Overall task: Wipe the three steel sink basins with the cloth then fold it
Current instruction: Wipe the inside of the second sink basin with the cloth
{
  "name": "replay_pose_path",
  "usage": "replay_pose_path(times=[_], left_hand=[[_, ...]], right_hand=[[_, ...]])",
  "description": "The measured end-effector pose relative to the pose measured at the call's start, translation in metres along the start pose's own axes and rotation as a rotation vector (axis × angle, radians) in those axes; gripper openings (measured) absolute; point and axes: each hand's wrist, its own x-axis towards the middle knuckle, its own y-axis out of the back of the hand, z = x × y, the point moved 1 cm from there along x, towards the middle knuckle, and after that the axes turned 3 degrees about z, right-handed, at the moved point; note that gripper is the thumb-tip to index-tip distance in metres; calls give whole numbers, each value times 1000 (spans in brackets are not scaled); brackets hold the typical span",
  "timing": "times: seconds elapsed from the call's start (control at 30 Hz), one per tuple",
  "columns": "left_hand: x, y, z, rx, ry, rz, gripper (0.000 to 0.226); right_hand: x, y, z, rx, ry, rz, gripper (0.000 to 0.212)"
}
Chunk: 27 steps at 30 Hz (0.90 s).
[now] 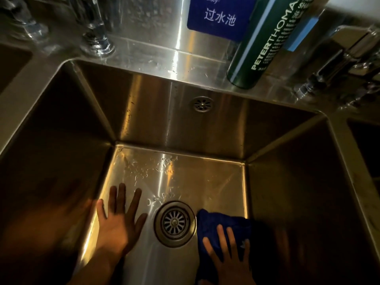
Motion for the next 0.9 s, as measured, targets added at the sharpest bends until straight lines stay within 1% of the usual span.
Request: replay_pose_path(times=[0.07,0.1,0.17,0.2,0.3,0.4,0.47,0.57,0.67,0.77,0.8,0.83,0.87,0.9], left_hand=[[0,1,0,10,10,-7,68],[1,1,0,16,15,-8,68],[1,2,0,19,26,-4,67],[1,3,1,15,29,-4,67],[1,6,4,19,32,-16,68],[1,6,6,27,45,-23,72],[2,6,6,28,53,-26,76],[1,4,5,59,50,-9,76],[2,5,5,57,60,-4,73],[1,4,2,81,58,-25,71],[1,3,2,72,54,-28,70],[1,1,1,65,48,-17,69],[2,1,0,59,48,-24,69],[2,-1,-1,58,50,-17,68]], right_hand=[[9,-4,2,40,-17,-9,76],[19,-2,3,59,-30,-14,79],[49,5,3,149,-75,-89,77],[67,9,4,173,-106,-88,77],[126,11,20,148,-139,28,76],[169,12,37,154,-160,20,73],[176,13,40,149,-166,1,73],[160,13,36,134,-154,1,72],[118,11,24,123,-130,44,74],[56,-10,13,87,-39,64,83],[34,-20,9,47,-8,81,89],[13,-29,4,5,45,125,89],[-5,-33,-3,-21,76,193,81],[-20,-35,-13,-2,63,264,68]])
